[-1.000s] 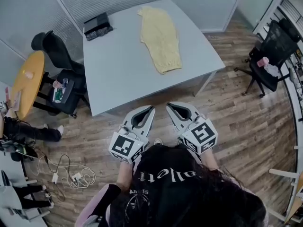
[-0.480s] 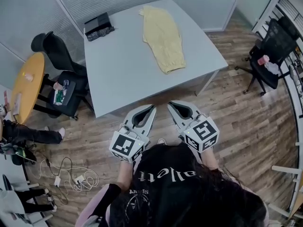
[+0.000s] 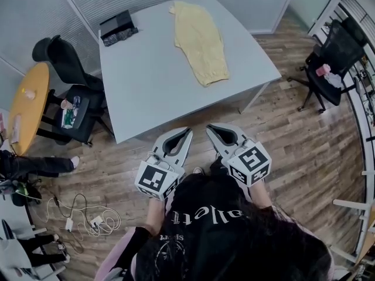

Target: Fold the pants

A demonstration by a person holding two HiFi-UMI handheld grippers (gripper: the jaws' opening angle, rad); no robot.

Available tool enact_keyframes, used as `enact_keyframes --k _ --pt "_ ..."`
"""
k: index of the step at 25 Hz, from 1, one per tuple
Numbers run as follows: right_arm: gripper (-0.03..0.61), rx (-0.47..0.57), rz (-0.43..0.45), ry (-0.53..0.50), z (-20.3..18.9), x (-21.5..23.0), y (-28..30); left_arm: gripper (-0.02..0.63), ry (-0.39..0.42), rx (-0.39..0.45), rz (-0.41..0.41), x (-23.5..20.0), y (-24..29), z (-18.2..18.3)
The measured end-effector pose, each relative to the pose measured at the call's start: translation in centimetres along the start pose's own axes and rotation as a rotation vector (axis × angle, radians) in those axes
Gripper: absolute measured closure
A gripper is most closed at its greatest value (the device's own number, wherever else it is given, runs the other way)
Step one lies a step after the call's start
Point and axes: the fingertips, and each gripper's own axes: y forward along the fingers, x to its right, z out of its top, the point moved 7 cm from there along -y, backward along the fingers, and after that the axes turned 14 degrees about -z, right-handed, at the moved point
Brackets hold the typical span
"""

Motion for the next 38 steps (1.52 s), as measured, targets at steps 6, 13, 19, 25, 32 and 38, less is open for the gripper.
enact_keyframes --k 6,13,19,25,32,38 --pt "0.554 -0.022 0.004 0.004 -0.1 0.7 1.0 0.588 -0.009 -0.002 -0.002 -1.3 0.8 0.0" --pt "0.554 -0.023 0.026 0.011 0.2 4.1 3.1 0.588 -0.011 -0.015 0.023 -3.4 3.7 0.3" --pt "0.554 -0.043 0.062 0.0 1.3 8.9 6.3 0.588 -0.029 -0.027 0.072 -6.9 7.7 0.9" --pt "0.554 -0.072 0.108 0.005 2.0 14.0 9.1 0.588 -0.044 -0.056 0.122 -9.6 12.5 1.5" --pt "0.554 -0.095 0.156 0.028 1.9 19.0 11.3 0.588 -0.058 -0.12 0.181 -11.5 16.7 1.4" --pt "0.554 -0.115 0.185 0.041 1.3 22.4 12.7 0.588 -0.072 -0.148 0.237 -12.7 19.1 1.3"
